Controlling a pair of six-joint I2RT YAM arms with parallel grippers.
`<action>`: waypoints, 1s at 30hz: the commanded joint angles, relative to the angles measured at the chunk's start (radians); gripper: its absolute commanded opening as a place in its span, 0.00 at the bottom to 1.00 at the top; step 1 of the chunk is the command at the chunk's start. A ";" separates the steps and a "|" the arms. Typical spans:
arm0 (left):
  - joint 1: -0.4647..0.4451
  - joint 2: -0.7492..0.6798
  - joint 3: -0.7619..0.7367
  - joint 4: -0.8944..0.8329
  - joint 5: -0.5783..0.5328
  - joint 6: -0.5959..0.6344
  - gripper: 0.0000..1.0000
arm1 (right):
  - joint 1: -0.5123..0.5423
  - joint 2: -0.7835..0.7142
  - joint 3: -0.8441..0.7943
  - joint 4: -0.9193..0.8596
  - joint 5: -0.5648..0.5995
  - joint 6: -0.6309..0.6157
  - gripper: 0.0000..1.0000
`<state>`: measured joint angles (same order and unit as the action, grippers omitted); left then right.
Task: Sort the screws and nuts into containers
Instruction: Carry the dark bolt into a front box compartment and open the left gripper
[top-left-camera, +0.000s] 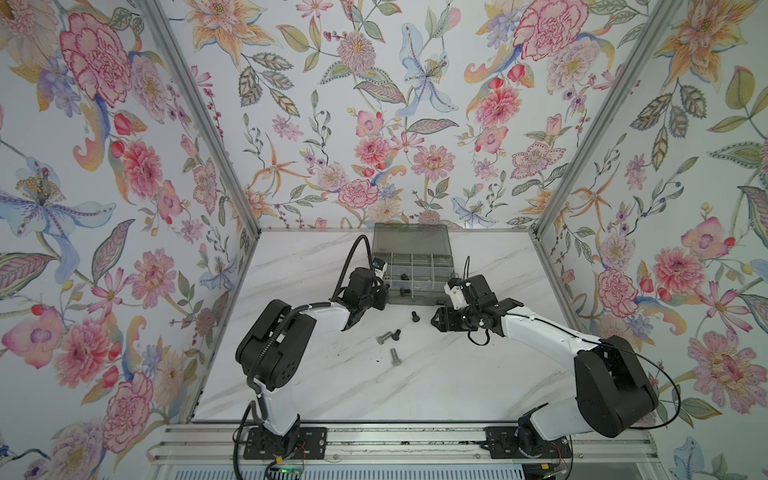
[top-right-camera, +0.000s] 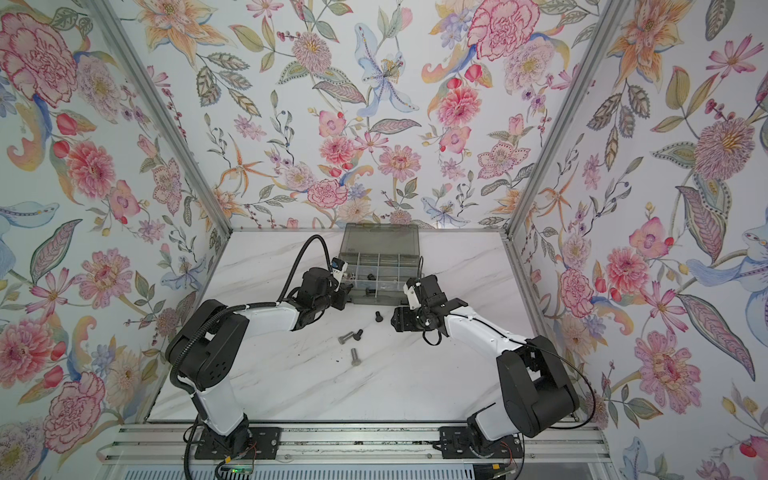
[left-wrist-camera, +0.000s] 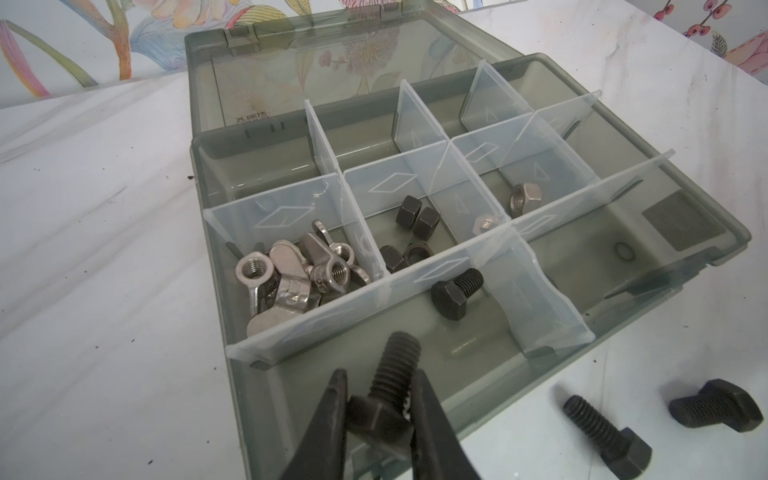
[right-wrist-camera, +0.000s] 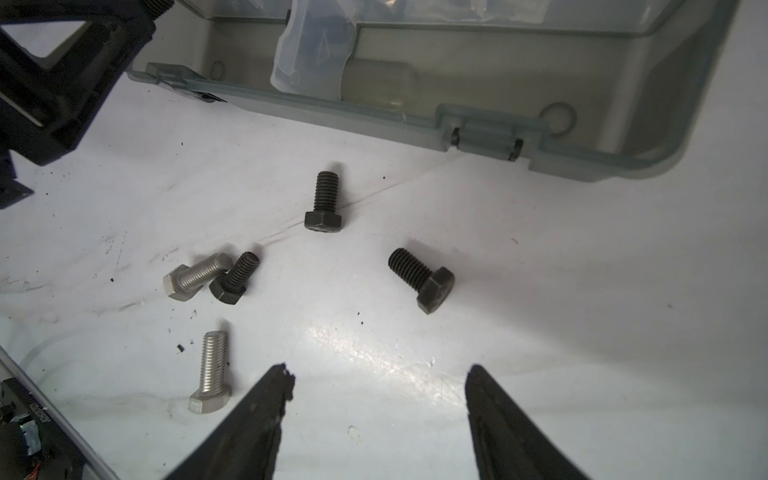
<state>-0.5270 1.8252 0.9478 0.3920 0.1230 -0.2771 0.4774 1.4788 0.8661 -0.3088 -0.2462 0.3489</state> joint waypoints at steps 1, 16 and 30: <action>0.010 0.006 0.009 0.071 -0.013 -0.014 0.20 | 0.001 -0.005 -0.005 0.004 0.005 0.010 0.70; 0.013 0.010 0.017 0.065 -0.041 -0.013 0.52 | 0.000 0.007 0.002 0.003 -0.002 0.014 0.70; 0.013 -0.252 -0.136 0.010 -0.031 -0.077 0.66 | 0.020 0.007 0.013 0.008 -0.009 0.006 0.71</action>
<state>-0.5236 1.6203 0.8577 0.4377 0.0975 -0.3138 0.4824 1.4792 0.8665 -0.3088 -0.2508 0.3489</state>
